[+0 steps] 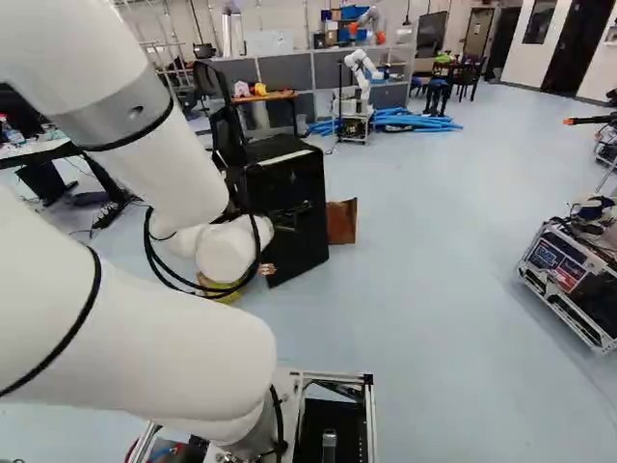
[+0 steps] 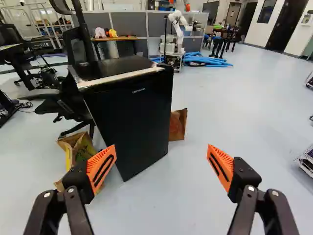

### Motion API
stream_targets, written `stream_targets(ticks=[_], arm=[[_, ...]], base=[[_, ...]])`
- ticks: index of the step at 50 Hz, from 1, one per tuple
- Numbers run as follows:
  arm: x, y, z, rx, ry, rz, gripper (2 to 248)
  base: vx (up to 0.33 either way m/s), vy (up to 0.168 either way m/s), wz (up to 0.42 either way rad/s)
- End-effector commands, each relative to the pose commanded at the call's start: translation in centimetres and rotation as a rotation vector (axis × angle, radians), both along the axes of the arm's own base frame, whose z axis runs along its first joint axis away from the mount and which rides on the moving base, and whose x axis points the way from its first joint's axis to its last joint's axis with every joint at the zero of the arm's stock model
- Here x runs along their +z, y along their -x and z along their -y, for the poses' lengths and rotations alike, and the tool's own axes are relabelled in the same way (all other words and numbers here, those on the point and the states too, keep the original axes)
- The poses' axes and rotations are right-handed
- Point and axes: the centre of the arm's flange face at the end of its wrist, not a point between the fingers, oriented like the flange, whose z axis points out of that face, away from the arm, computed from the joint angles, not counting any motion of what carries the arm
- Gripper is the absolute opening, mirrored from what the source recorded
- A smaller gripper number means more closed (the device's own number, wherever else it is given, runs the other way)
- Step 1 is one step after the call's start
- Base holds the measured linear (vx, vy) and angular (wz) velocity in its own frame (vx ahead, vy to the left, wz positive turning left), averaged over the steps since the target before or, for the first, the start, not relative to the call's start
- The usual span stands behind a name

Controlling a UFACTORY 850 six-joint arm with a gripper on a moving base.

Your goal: Grab a drink from the fridge

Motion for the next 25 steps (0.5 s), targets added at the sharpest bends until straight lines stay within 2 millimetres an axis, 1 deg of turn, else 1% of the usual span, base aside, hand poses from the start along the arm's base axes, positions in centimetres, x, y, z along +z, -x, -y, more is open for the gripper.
stream_targets(ticks=[18, 25], arm=[[0.00, 0.00, 0.00, 0.000, 0.000, 0.000, 247], [0.00, 0.00, 0.00, 0.000, 0.000, 0.000, 247]], base=[[0.001, 0.000, 0.002], [0.070, -0.007, 0.048]])
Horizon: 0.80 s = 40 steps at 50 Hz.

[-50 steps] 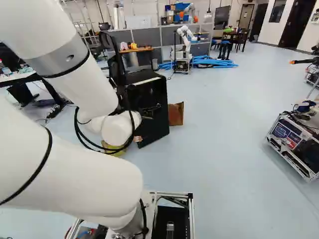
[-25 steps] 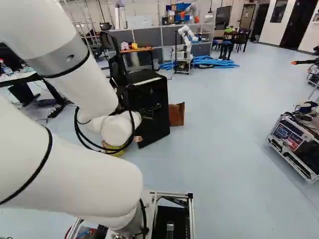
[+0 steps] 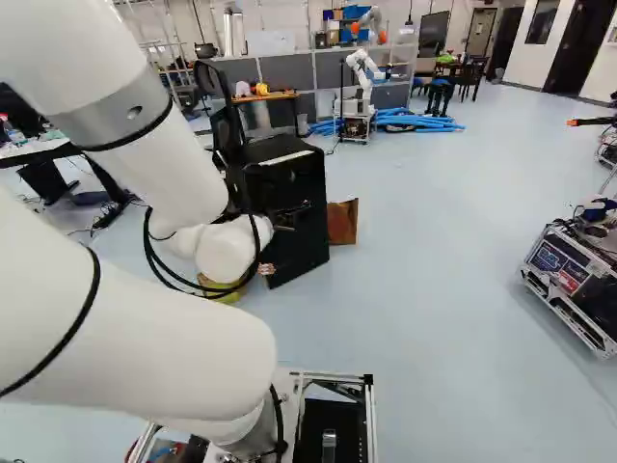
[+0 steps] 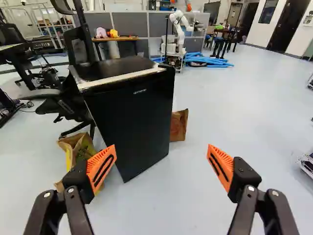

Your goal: Grab a drink from the fridge

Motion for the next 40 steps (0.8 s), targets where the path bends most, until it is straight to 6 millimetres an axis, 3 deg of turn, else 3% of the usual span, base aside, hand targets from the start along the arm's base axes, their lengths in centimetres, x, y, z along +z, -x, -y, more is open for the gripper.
stream_targets(ticks=[22, 40], arm=[[0.00, 0.00, 0.00, 0.000, 0.000, 0.000, 247], [0.00, 0.00, 0.00, 0.000, 0.000, 0.000, 247]], base=[[0.053, -0.040, 0.010], [0.047, -0.013, 0.151]])
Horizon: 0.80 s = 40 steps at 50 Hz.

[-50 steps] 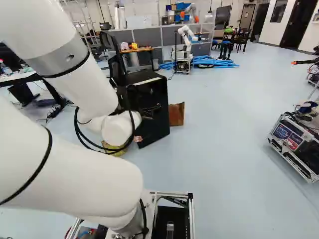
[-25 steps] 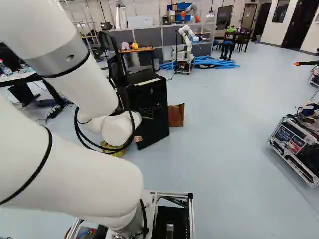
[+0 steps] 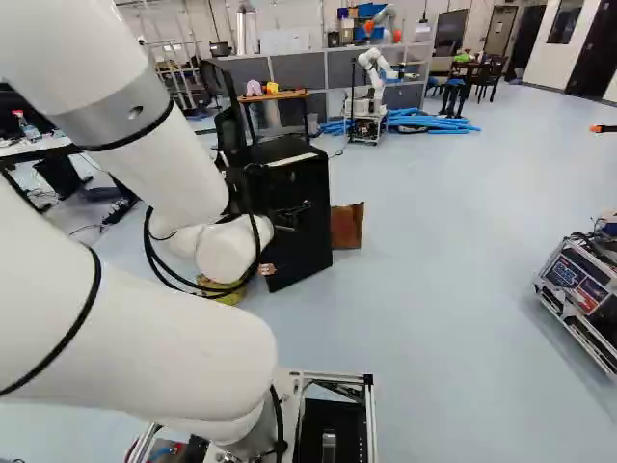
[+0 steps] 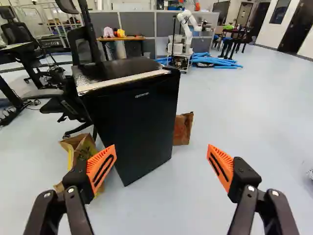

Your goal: Grab a drink from the fridge

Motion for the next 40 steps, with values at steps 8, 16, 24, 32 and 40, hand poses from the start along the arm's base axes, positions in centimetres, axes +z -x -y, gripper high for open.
stream_targets(ticks=[8, 16, 24, 32, 40], arm=[[0.00, 0.00, 0.00, 0.000, 0.000, 0.000, 247], [0.00, 0.00, 0.00, 0.000, 0.000, 0.000, 247], [0.00, 0.00, 0.00, 0.000, 0.000, 0.000, 247], [0.00, 0.00, 0.00, 0.000, 0.000, 0.000, 247], [0.00, 0.00, 0.00, 0.000, 0.000, 0.000, 247]], base=[[0.053, -0.011, 0.218], [0.056, -0.013, 0.230], [0.056, -0.012, 0.229], [0.058, -0.012, 0.230], [0.058, -0.013, 0.223]])
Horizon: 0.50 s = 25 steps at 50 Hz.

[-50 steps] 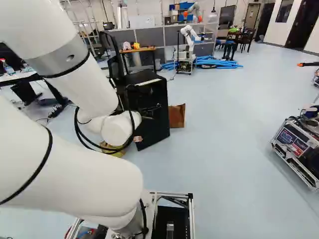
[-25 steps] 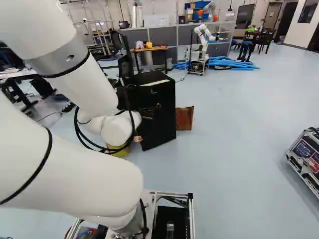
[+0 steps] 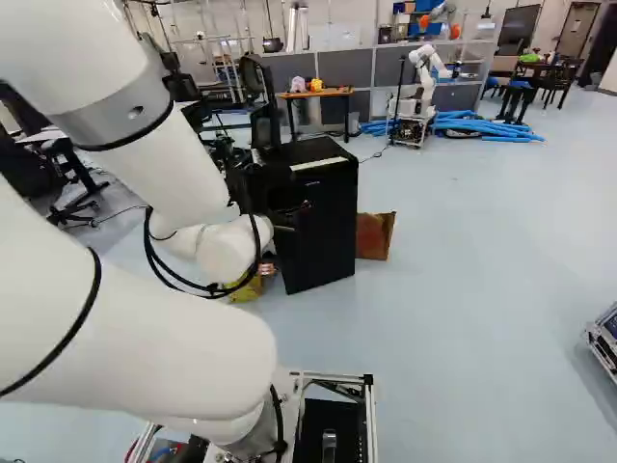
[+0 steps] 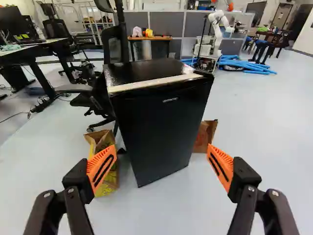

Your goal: Grab a drink from the fridge

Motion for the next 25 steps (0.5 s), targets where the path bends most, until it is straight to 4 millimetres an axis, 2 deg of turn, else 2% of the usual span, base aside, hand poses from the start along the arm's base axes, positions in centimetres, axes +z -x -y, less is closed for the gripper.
stream_targets(ticks=[25], arm=[[0.00, 0.00, 0.00, 0.000, 0.000, 0.000, 247]], base=[[0.061, -0.011, 0.234]])
